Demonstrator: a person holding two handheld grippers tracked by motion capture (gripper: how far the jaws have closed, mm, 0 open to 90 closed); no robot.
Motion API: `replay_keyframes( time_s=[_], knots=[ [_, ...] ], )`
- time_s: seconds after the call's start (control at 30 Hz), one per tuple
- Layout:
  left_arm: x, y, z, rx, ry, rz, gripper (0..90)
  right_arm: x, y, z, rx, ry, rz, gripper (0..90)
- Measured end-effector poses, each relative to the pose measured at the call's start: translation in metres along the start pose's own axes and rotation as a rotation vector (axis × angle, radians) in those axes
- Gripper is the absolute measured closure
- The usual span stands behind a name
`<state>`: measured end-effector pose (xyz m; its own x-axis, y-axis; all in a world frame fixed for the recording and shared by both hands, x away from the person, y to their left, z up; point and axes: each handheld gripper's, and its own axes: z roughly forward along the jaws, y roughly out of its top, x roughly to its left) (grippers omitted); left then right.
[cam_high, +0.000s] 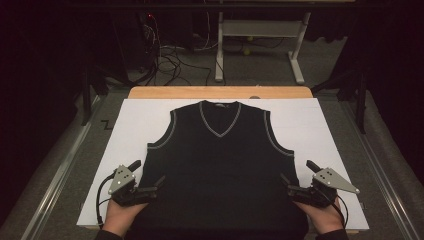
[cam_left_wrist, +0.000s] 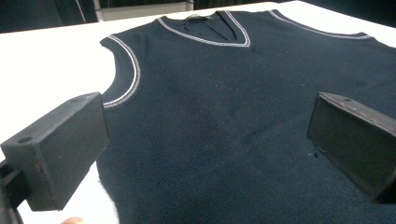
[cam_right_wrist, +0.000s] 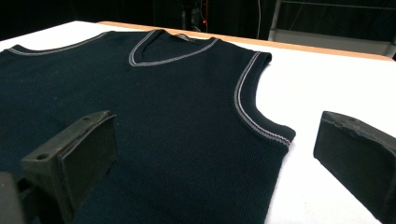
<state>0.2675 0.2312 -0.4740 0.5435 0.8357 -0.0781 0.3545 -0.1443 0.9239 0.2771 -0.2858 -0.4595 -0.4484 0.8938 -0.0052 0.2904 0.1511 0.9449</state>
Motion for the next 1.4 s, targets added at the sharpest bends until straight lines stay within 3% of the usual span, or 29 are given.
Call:
replay_keyframes(
  time_s=[0.53,0.83,1.13,1.3,1.4],
  knots=[
    [0.002,0.002,-0.001,-0.003,0.002,-0.016,0.0,0.001,0.001,0.0,-0.012,-0.016,-0.021,0.1],
    [0.008,0.003,-0.002,0.02,-0.004,-0.065,0.0,0.002,0.002,0.0,-0.009,-0.009,-0.027,0.2],
    [0.007,0.005,-0.003,0.029,-0.013,-0.056,0.0,0.004,0.003,0.0,-0.006,0.0,-0.039,0.2],
    [0.011,0.006,-0.001,0.064,-0.001,-0.051,0.0,0.005,0.005,0.002,0.012,0.007,-0.05,0.4],
    [0.017,0.005,0.003,0.122,0.006,-0.099,0.0,0.004,0.005,0.005,0.028,-0.003,-0.062,0.4]
  ],
)
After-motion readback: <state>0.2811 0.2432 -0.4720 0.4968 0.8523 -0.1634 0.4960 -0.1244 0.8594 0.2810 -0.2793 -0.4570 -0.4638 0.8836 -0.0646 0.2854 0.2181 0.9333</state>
